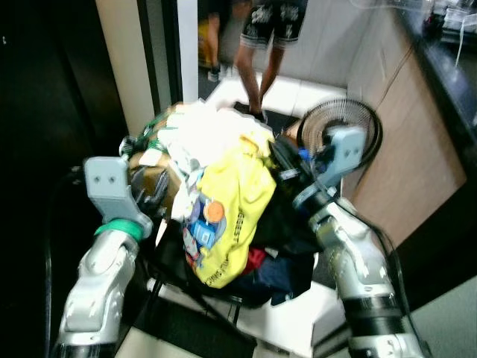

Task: Clothes washing

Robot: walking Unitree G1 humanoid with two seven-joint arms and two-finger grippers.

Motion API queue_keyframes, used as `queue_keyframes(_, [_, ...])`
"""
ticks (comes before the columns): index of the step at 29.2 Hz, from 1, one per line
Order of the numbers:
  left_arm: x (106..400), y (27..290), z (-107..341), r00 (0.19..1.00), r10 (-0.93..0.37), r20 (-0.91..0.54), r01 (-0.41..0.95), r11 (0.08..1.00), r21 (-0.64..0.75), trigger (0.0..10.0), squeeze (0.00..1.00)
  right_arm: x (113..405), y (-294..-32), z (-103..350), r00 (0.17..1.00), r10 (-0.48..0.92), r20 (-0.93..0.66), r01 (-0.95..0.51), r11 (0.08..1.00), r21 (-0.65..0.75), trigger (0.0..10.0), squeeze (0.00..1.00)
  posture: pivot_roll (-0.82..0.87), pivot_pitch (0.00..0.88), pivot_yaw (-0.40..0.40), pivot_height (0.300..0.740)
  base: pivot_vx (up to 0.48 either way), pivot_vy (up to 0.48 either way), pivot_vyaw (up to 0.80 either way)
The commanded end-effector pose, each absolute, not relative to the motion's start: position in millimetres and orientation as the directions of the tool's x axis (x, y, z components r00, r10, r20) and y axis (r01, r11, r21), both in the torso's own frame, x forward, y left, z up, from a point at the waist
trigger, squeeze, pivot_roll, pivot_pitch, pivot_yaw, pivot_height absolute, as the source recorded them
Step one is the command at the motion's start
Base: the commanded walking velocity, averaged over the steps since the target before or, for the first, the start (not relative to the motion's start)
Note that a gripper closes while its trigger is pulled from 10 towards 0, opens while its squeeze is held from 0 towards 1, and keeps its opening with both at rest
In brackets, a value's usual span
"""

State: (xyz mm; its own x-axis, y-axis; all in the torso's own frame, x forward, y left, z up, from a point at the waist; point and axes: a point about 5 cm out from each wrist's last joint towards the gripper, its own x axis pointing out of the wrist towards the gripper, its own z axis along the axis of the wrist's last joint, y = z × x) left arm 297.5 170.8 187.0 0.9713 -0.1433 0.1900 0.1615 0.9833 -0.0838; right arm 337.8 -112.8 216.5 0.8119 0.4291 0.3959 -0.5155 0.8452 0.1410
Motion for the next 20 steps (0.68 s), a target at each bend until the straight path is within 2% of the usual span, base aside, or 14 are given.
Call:
queue_keyframes(1, [295.9, 173.1, 181.7, 0.976, -0.137, 0.169, 0.155, 0.983, -0.096, 10.0, 0.00, 337.0, -110.6, 213.8, 0.810, 0.434, 0.394, -0.526, 0.835, 0.163, 10.0, 0.00, 0.06, 0.000, -0.026, 0.740, 0.000, 0.000, 0.00])
queue_keyframes(6, [296.5, 171.9, 182.2, 0.974, -0.141, 0.175, 0.159, 0.983, -0.091, 10.0, 0.00, 336.9, -112.4, 213.3, 0.811, 0.429, 0.397, -0.527, 0.831, 0.178, 10.0, 0.00, 0.06, 0.000, -0.026, 0.740, 0.000, 0.000, 0.00])
queue_keyframes(9, [298.0, 171.2, 182.9, 0.973, -0.144, 0.179, 0.161, 0.983, -0.086, 10.0, 0.00, 346.4, -123.4, 203.5, 0.876, 0.363, 0.317, -0.423, 0.894, 0.146, 10.0, 0.00, 0.06, 0.000, -0.030, 0.740, 0.000, 0.000, 0.00])
queue_keyframes(10, [298.9, 171.3, 183.4, 0.973, -0.143, 0.180, 0.160, 0.983, -0.086, 10.0, 0.00, 349.9, -129.0, 202.2, 0.891, 0.331, 0.311, -0.392, 0.907, 0.156, 10.0, 0.04, 0.06, 0.000, -0.032, 0.740, 0.000, 0.000, 0.00])
queue_keyframes(11, [299.5, 171.4, 183.7, 0.973, -0.142, 0.181, 0.159, 0.983, -0.086, 10.0, 0.00, 351.9, -132.3, 202.0, 0.897, 0.313, 0.312, -0.376, 0.911, 0.167, 10.0, 0.04, 0.06, 0.000, -0.032, 0.740, 0.000, 0.000, 0.00])
queue_keyframes(12, [300.0, 172.7, 184.3, 0.973, -0.138, 0.183, 0.156, 0.984, -0.085, 10.0, 0.00, 354.5, -137.8, 206.1, 0.890, 0.306, 0.337, -0.388, 0.898, 0.207, 10.0, 1.00, 0.06, 0.000, -0.032, 0.740, 0.000, 0.000, 0.00])
queue_keyframes(16, [299.2, 174.7, 184.3, 0.974, -0.136, 0.183, 0.153, 0.985, -0.085, 10.0, 0.00, 353.7, -135.5, 211.5, 0.860, 0.354, 0.366, -0.454, 0.860, 0.234, 10.0, 1.00, 0.06, 0.000, -0.032, 0.740, 0.000, 0.000, 0.00])
queue_keyframes(17, [297.9, 175.5, 184.3, 0.973, -0.139, 0.183, 0.157, 0.984, -0.084, 10.0, 0.00, 350.0, -129.1, 213.8, 0.829, 0.412, 0.379, -0.515, 0.826, 0.229, 10.0, 1.00, 0.06, 0.000, -0.032, 0.740, 0.000, 0.000, 0.00])
queue_keyframes(20, [294.8, 173.2, 185.6, 0.965, -0.177, 0.192, 0.197, 0.976, -0.092, 10.0, 0.00, 345.1, -122.8, 211.9, 0.805, 0.465, 0.370, -0.561, 0.799, 0.216, 10.0, 1.00, 0.06, 0.000, -0.032, 0.740, 0.000, 0.000, 0.00])
